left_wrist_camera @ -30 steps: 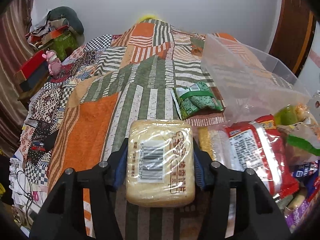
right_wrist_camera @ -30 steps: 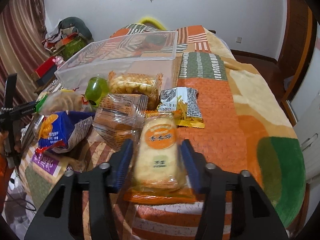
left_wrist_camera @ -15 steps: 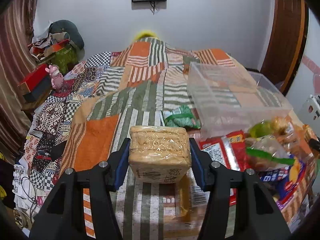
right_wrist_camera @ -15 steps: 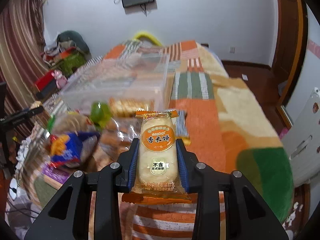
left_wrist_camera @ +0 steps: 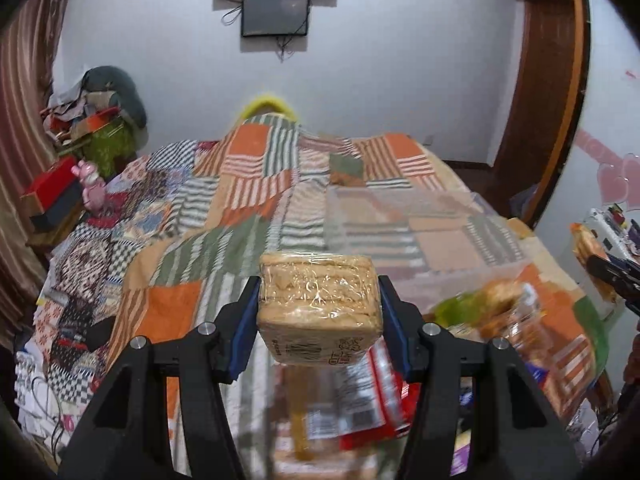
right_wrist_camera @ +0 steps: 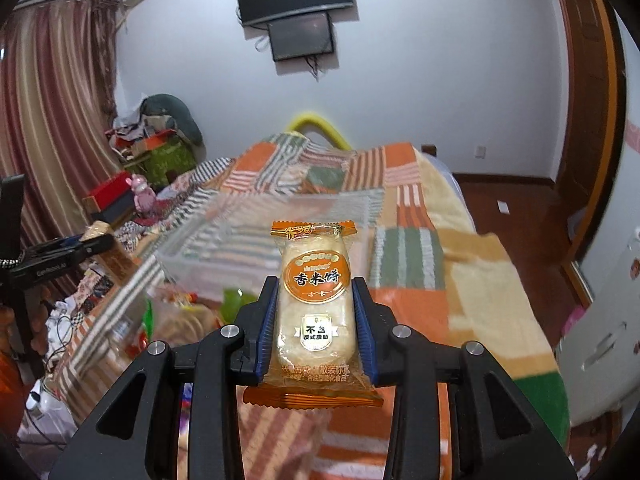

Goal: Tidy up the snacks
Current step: 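Carry bread loaf and cake bun into the clear box and open both grippers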

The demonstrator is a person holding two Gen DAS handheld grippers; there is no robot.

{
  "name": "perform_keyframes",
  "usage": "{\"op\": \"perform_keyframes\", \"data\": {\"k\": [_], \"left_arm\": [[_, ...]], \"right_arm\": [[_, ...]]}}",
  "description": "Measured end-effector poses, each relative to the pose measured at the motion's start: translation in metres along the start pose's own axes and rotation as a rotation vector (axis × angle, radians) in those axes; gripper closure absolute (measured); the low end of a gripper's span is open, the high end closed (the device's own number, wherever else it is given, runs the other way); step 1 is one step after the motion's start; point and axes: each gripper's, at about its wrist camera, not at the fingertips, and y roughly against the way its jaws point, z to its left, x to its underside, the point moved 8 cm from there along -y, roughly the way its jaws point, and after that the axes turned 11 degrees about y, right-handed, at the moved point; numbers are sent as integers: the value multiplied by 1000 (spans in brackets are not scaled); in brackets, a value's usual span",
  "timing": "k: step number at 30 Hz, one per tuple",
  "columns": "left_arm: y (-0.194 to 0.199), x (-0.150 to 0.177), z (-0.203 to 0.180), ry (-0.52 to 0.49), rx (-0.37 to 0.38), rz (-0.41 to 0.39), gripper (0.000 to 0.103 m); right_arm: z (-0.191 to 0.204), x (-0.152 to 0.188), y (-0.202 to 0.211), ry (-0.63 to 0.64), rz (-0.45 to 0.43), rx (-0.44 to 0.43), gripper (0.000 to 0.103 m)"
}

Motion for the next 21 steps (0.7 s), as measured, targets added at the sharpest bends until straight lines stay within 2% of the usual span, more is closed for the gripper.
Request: {"op": "perform_keyframes", "data": {"k": [8, 14, 21], "left_arm": [[-5, -21, -44, -11, 80, -27, 48], [-25, -32, -62, -27, 85, -25, 48], [-65, -37, -77, -29, 77, 23, 48]], "right_arm": [[11, -26, -18, 17, -45, -42, 71], [15, -36, -37, 12, -50, -61, 71], [10, -43, -68, -5, -16, -61, 71]]}}
